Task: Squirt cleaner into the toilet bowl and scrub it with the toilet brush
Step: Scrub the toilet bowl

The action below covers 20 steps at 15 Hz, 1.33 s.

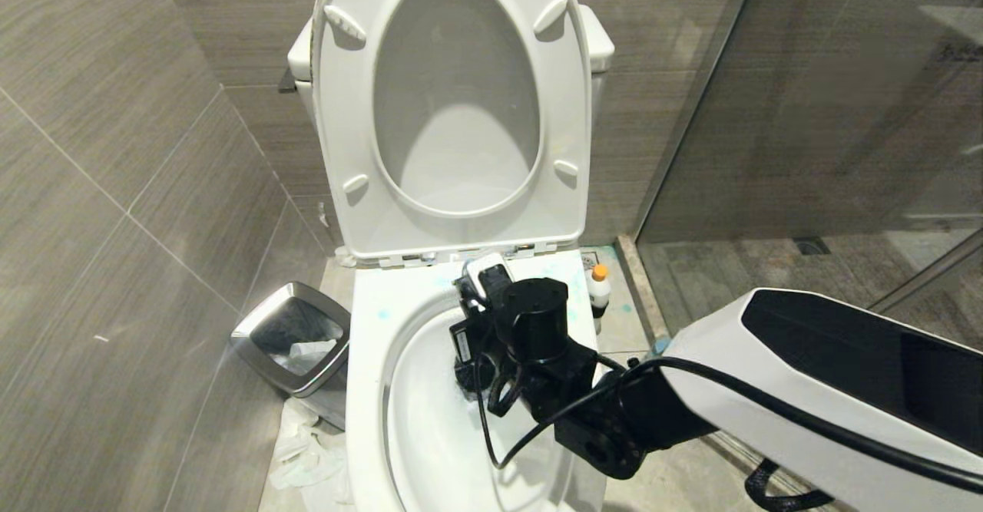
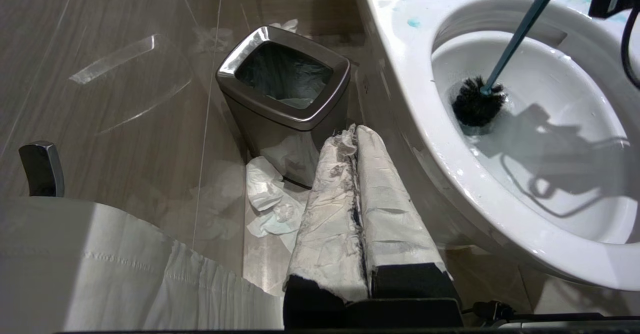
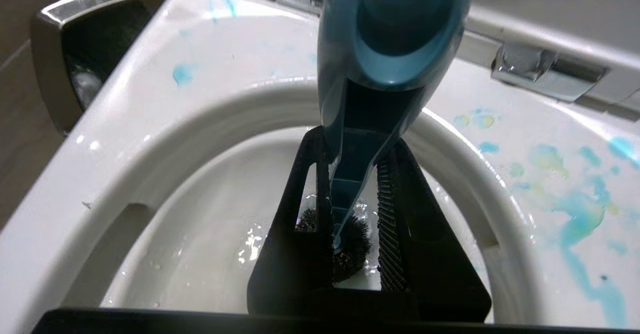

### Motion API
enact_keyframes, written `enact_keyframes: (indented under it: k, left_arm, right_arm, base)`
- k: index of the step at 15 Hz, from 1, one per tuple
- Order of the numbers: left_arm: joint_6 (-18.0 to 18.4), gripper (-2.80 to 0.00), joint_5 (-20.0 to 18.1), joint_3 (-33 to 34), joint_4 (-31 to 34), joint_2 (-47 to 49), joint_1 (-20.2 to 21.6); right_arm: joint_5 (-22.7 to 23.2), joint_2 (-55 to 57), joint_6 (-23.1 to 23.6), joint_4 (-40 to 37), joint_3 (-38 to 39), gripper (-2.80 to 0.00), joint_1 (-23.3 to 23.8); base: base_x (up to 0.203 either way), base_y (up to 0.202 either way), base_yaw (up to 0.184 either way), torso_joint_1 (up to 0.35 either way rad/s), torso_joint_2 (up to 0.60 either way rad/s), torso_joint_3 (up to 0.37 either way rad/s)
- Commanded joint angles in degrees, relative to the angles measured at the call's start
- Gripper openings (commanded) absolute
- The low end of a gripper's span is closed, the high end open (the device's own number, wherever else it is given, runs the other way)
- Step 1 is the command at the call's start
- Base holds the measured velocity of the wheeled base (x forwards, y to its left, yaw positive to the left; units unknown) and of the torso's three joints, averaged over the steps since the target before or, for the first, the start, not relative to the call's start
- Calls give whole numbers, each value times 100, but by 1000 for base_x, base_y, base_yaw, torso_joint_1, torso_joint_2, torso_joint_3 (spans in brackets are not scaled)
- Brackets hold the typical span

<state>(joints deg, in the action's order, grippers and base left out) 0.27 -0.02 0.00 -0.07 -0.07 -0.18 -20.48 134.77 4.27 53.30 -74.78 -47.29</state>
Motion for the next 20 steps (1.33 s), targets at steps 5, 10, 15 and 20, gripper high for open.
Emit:
enact_keyframes:
  k: [5, 10, 15, 20]
  left_arm:
    - [0, -280, 2, 0, -1, 7, 1]
    - [0, -280, 2, 0, -1, 7, 1]
    - [0, -280, 2, 0, -1, 7, 1]
    - [0, -280, 2, 0, -1, 7, 1]
  right_arm:
    - [-63, -833, 69, -41, 285, -280, -167]
    - [-97, -2731, 189, -893, 1338, -280, -643]
    - [-105, -3425, 188, -2003, 713, -280, -757]
    - [-100, -3518, -132, -2218, 942, -280, -870]
  base:
    - [0, 0, 0, 0, 0, 0]
    - [0, 0, 0, 0, 0, 0]
    - [0, 0, 0, 0, 0, 0]
    - [0, 0, 0, 0, 0, 0]
